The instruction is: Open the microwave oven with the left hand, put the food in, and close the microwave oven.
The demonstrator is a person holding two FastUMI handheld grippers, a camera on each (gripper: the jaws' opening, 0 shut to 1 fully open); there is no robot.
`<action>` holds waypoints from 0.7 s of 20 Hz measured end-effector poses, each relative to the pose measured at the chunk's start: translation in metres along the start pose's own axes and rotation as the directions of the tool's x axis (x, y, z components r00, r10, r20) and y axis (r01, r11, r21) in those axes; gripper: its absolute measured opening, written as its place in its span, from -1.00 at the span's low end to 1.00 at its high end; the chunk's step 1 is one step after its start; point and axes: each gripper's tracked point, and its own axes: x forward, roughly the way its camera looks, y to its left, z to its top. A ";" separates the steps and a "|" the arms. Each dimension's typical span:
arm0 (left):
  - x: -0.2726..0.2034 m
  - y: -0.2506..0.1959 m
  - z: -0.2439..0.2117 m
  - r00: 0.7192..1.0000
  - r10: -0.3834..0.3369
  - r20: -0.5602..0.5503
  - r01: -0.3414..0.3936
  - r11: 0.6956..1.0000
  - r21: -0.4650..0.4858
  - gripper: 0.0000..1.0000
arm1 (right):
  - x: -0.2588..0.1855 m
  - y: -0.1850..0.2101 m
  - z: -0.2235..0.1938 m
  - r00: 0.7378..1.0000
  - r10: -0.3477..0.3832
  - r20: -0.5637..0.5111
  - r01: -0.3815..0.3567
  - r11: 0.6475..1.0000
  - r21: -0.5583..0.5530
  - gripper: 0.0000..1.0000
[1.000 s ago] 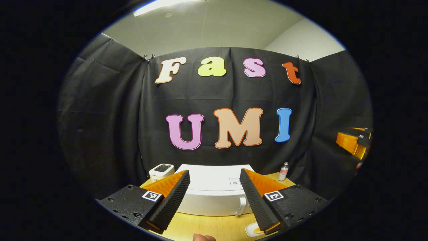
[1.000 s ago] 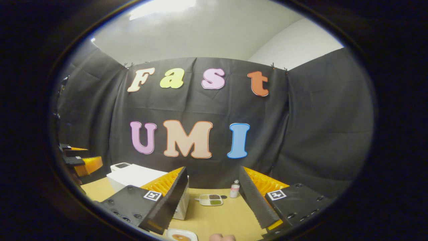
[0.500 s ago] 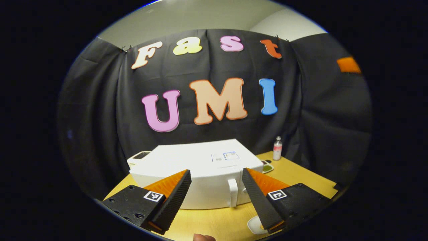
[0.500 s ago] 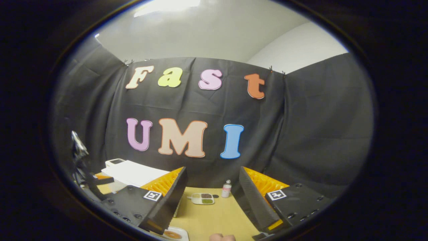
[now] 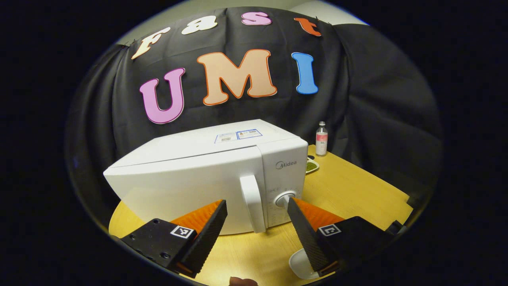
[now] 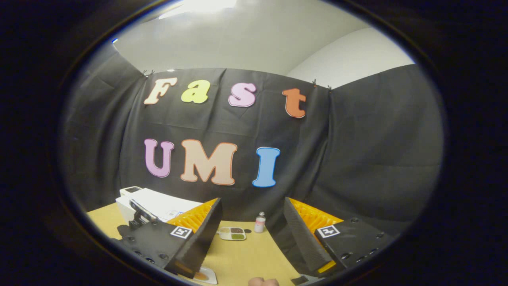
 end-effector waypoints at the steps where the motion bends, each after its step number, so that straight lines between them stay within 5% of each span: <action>1: 0.004 -0.001 -0.006 1.000 0.004 -0.026 -0.004 1.000 -0.013 0.96 | -0.001 -0.002 0.001 1.000 -0.004 0.002 0.004 1.000 -0.002 0.93; 5: 0.014 -0.001 -0.010 0.998 0.040 -0.042 -0.041 0.999 -0.029 0.96 | -0.004 -0.007 0.002 1.000 -0.013 0.005 0.013 1.000 -0.003 0.96; 7: 0.019 0.002 -0.012 0.997 0.060 -0.047 -0.062 0.998 -0.033 0.80 | -0.005 -0.007 0.001 1.000 -0.012 0.005 0.012 1.000 -0.004 0.96; 9: 0.025 0.007 -0.019 0.992 0.099 -0.079 -0.101 0.995 -0.019 0.44 | -0.004 -0.006 0.002 1.000 -0.009 0.007 0.009 1.000 -0.007 0.96; 10: 0.014 0.008 -0.018 0.993 0.083 -0.085 -0.086 0.996 -0.028 -0.26 | -0.005 -0.006 0.002 1.000 -0.007 0.007 0.007 1.000 -0.009 0.96; 14: 0.023 0.004 -0.016 0.995 0.061 -0.078 -0.067 0.995 -0.073 -0.62 | -0.005 -0.005 0.001 1.000 -0.002 0.007 0.002 1.000 -0.012 0.96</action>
